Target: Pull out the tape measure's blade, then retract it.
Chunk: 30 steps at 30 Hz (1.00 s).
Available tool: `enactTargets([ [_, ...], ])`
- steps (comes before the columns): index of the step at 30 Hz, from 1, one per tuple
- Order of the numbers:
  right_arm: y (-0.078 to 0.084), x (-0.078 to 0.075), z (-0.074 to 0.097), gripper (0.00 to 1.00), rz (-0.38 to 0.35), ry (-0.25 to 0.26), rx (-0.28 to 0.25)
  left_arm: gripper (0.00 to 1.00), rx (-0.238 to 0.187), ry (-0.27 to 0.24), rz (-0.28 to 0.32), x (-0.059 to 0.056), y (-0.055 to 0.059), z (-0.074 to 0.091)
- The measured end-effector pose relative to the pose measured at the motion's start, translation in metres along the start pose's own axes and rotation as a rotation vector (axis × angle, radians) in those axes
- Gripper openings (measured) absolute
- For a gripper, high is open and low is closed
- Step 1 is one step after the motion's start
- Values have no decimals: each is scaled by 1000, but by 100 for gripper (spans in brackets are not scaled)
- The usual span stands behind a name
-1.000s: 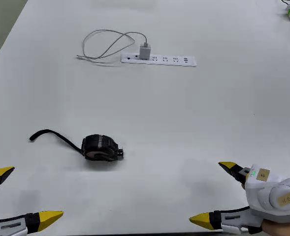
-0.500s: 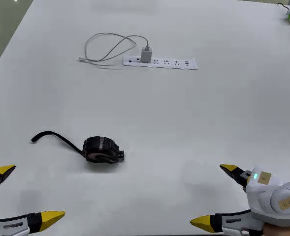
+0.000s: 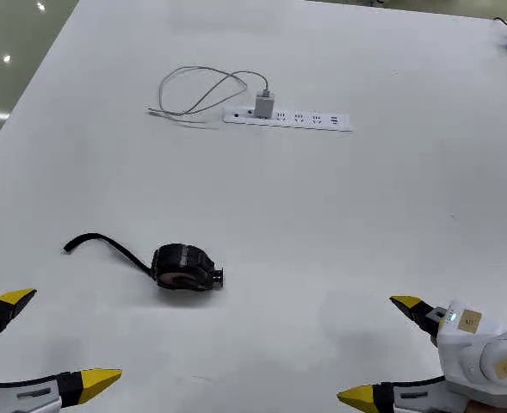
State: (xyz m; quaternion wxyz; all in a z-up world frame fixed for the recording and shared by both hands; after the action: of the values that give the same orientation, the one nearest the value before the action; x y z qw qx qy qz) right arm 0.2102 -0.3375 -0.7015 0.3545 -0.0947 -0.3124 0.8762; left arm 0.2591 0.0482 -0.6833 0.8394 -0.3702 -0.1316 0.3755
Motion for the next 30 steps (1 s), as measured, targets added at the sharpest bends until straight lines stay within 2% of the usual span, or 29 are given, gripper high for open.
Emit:
enactTargets([
  [6, 1, 0, 1, 98, 0, -1, 3, 99, 0, 3, -3, -3, 0, -1],
  [30, -1, 0, 1, 98, 1, 1, 7, 99, 0, 13, -3, -2, 2, -2],
])
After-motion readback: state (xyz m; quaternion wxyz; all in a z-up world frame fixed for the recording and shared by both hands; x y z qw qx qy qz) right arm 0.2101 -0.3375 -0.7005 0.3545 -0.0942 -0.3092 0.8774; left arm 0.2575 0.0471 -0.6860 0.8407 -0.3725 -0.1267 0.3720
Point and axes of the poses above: the centre of the closed fingertips' face, and the gripper's own axes: z roughly backward along the fingers, x roughly to its left, y roughly out of its underside, the point moved 4 cm from there along z, roughly backward along the fingers, and after that the axes turned 8 degrees about x, right-handed, at the moved point
